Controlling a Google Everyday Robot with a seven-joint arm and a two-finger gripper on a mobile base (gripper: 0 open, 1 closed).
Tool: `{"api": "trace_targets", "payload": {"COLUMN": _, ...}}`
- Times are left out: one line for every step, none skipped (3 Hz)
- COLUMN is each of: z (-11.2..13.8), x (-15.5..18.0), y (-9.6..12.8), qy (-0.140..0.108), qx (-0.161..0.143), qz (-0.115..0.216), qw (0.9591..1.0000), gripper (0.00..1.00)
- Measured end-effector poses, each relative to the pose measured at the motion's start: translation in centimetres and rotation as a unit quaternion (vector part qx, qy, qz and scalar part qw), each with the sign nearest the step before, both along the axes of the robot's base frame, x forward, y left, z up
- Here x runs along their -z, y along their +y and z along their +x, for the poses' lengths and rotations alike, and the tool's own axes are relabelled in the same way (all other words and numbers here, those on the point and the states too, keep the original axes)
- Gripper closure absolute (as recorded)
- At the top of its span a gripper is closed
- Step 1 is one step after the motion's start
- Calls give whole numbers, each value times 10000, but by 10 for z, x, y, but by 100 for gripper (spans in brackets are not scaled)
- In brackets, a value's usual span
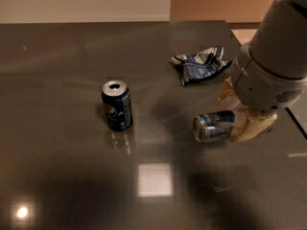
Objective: Pick redbull can
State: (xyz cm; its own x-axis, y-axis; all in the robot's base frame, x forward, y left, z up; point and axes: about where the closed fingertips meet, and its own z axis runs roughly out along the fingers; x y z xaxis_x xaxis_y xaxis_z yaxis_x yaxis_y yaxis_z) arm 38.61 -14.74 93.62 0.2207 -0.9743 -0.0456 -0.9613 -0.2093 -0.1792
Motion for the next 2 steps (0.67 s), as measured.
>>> {"api": "trace_targets", "payload": {"z": 0, "x": -16, "y": 2, "qy": 0, "qx": -272, "qz": -31, "qw": 9996, "gripper": 100}}
{"api": "trace_targets", "payload": {"z": -1, "x": -19, "y": 2, "qy": -17, "qx": -294, "qz": -34, "qw": 9996, "gripper": 100}}
